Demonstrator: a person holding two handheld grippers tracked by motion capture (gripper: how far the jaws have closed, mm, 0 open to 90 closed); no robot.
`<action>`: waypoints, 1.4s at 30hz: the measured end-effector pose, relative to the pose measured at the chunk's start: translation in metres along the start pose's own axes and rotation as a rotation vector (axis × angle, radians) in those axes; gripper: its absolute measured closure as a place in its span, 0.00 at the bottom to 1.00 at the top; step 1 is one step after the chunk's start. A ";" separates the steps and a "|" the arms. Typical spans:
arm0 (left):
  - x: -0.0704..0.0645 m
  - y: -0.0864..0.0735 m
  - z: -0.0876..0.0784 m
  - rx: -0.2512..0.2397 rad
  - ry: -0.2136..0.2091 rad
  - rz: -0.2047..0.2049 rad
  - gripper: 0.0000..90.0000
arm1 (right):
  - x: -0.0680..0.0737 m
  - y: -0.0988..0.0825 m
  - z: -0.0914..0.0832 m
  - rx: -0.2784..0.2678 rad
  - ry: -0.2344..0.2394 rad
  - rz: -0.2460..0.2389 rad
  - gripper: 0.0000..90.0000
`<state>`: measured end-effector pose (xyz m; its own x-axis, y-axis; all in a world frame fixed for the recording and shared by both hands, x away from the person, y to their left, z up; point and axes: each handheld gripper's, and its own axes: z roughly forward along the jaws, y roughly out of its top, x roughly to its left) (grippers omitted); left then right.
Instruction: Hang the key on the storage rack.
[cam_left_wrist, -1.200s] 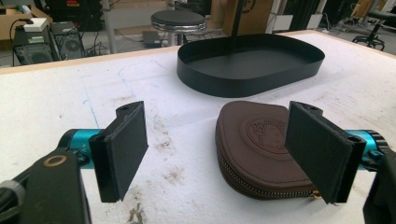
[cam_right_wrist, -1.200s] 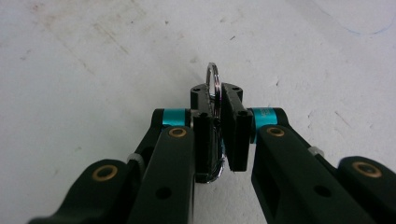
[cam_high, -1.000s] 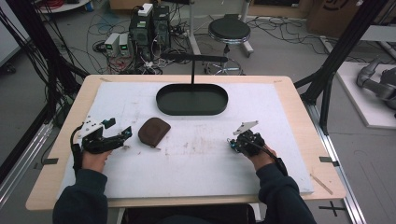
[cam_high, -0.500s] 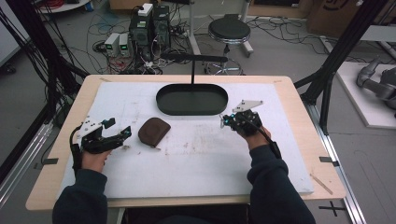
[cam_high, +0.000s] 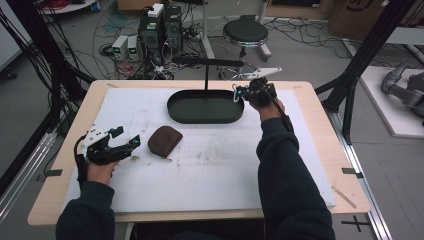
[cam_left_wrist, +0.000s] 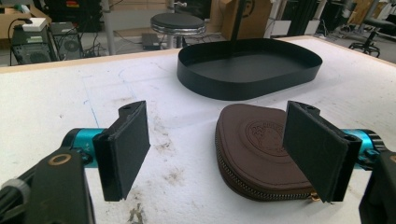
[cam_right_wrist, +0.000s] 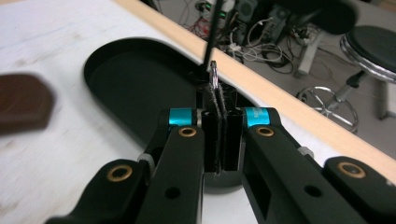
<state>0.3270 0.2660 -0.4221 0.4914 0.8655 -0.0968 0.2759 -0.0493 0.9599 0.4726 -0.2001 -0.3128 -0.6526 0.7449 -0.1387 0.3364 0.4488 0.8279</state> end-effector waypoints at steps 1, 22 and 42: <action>0.000 0.000 0.000 0.000 0.001 -0.002 0.26 | -0.009 0.009 0.007 -0.008 -0.002 0.022 1.00; 0.003 -0.002 0.001 0.009 0.010 -0.020 0.27 | -0.047 0.008 0.046 -0.094 -0.125 0.068 0.98; 0.004 -0.003 0.000 -0.001 -0.012 -0.043 0.25 | -0.025 -0.010 -0.036 -0.068 -0.063 0.049 0.30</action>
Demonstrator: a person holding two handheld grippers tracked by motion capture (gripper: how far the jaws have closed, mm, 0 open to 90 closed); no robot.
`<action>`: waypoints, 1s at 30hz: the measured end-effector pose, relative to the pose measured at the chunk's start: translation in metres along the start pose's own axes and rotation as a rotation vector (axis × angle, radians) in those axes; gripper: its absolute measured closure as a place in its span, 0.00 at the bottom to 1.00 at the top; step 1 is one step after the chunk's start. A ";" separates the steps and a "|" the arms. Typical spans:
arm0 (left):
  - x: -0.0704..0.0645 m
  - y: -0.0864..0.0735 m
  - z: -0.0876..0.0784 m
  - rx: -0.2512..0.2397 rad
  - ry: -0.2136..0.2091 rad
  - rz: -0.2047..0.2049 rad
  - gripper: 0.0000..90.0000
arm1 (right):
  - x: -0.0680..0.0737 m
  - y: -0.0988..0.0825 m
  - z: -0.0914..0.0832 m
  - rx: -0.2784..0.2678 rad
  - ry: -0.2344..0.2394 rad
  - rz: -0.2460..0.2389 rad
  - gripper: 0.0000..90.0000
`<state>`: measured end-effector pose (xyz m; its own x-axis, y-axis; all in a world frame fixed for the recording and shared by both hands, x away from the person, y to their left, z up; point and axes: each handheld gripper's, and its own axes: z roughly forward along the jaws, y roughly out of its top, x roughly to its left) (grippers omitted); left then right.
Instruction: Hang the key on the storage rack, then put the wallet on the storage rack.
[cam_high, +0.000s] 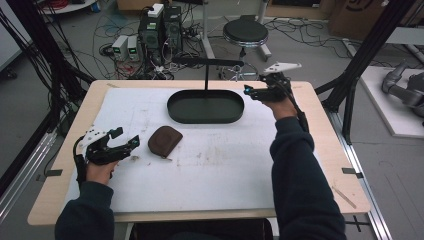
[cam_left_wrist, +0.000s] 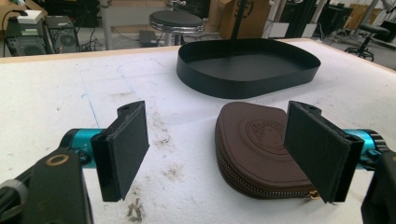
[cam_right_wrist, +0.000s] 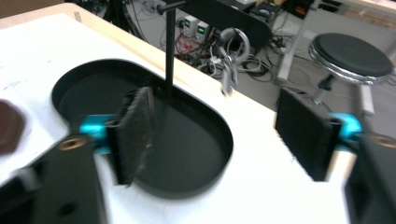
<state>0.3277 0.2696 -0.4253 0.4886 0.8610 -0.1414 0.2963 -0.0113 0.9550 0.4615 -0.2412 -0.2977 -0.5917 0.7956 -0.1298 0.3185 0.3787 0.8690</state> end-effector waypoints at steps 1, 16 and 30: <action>0.000 0.000 0.000 -0.002 -0.001 -0.001 0.24 | 0.002 -0.004 -0.011 -0.014 0.000 -0.004 0.30; -0.005 -0.001 0.005 0.017 -0.034 0.008 0.24 | 0.023 -0.116 -0.074 0.115 -0.005 0.017 0.24; -0.014 0.001 0.010 0.022 -0.051 0.031 0.24 | 0.042 -0.140 -0.065 0.132 0.017 -0.017 0.24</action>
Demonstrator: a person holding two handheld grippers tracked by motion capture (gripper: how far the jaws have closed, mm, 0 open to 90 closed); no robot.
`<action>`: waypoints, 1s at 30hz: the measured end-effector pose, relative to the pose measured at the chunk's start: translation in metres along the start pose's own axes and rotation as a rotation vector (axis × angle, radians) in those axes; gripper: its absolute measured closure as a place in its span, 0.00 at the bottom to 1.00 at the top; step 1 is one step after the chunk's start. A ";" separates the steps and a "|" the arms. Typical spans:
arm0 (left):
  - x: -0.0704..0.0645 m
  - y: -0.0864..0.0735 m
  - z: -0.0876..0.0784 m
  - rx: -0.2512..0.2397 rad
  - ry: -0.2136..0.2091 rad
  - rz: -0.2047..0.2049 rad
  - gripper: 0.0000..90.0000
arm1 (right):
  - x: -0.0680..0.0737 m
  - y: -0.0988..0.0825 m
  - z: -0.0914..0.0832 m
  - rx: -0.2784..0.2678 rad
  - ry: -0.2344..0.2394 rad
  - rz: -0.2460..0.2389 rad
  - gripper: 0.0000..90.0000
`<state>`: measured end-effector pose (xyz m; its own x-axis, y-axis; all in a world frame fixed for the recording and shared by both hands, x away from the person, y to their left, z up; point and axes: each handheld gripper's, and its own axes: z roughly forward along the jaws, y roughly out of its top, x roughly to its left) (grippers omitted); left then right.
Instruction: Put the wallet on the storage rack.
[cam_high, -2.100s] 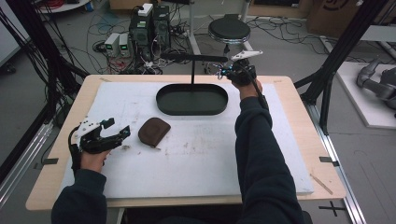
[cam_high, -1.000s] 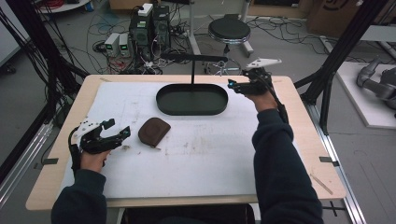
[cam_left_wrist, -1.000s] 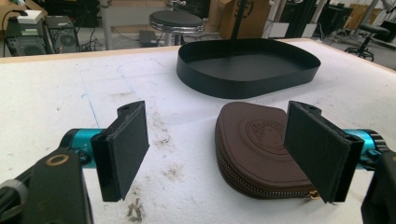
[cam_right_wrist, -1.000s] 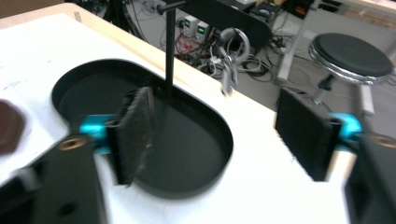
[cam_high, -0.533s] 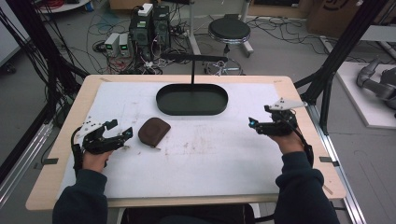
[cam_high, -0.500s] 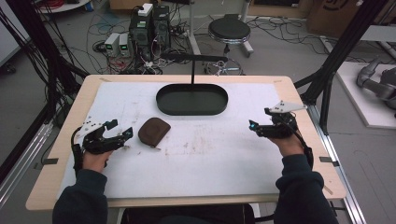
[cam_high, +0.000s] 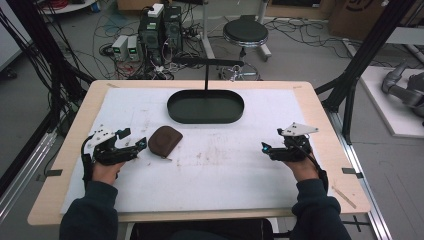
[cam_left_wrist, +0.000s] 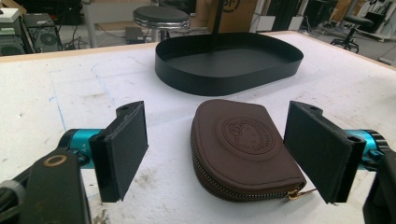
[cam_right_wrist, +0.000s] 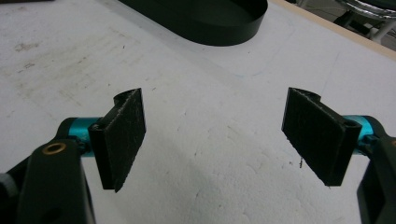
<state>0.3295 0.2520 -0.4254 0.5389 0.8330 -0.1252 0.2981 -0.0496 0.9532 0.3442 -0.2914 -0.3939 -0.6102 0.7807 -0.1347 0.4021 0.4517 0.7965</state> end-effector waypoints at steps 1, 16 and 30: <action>0.000 0.000 0.000 -0.004 -0.002 0.000 0.24 | 0.001 0.000 0.001 0.004 0.000 -0.002 0.24; -0.022 0.005 0.016 0.036 -0.045 0.042 0.24 | 0.000 -0.005 -0.005 -0.033 -0.008 0.022 0.24; -0.045 0.001 0.045 0.199 -0.028 0.119 0.23 | -0.005 -0.010 -0.007 -0.032 -0.022 0.038 0.25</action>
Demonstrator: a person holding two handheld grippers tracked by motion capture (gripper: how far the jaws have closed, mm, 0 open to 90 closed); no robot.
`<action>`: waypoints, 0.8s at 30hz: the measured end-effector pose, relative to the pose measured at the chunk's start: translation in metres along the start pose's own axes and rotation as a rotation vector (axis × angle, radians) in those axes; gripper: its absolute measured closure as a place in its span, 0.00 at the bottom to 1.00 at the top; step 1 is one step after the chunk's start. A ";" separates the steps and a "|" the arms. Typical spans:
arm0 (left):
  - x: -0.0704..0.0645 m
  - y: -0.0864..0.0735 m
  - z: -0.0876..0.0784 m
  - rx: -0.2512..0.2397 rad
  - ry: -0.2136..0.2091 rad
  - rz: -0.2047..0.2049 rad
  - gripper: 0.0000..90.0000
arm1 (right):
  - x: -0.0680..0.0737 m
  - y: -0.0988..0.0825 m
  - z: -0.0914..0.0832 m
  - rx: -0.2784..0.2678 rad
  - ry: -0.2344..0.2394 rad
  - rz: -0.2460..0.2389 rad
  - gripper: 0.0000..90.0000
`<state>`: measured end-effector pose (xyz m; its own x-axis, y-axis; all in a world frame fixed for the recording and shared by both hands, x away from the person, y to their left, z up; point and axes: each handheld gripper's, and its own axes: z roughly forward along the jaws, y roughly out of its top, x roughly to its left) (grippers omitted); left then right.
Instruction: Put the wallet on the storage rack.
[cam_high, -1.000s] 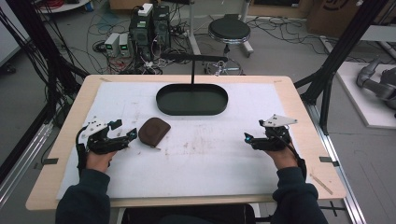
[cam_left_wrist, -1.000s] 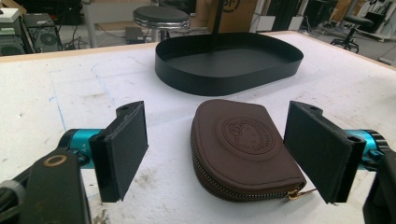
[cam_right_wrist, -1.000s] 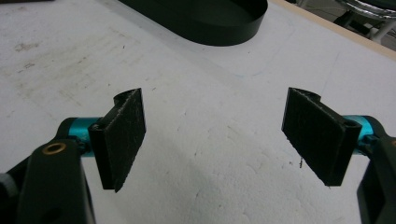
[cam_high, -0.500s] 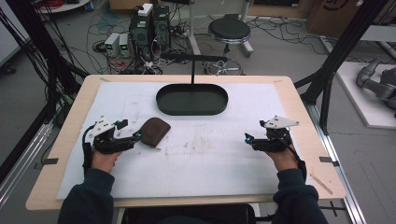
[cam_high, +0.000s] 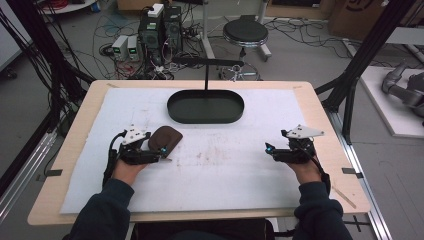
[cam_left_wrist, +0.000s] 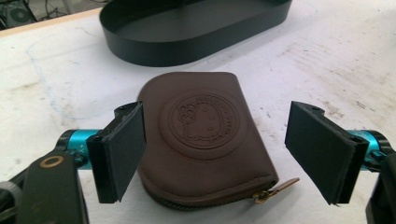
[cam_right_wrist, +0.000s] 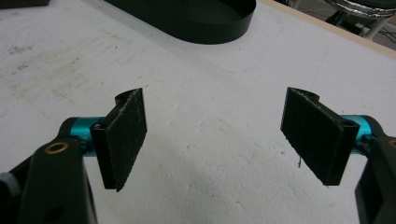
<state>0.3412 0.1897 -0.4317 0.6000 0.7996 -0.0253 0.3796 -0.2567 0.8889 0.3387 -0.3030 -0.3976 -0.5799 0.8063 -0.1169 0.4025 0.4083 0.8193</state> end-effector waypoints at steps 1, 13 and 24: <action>-0.002 0.000 0.002 0.004 -0.004 -0.002 0.23 | 0.000 0.000 0.000 -0.002 0.001 0.003 0.25; -0.018 -0.003 0.024 0.125 0.088 0.163 0.22 | 0.000 0.001 0.003 0.006 0.001 0.003 0.25; -0.029 -0.001 0.042 0.135 0.172 0.246 0.21 | 0.001 0.001 0.003 0.006 0.005 0.000 0.25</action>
<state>0.3533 0.1440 -0.4511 0.5617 0.7817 0.2710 0.3348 -0.5143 0.7896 0.3408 -0.3002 -0.3989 -0.5837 0.8040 -0.1139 0.4066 0.4108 0.8161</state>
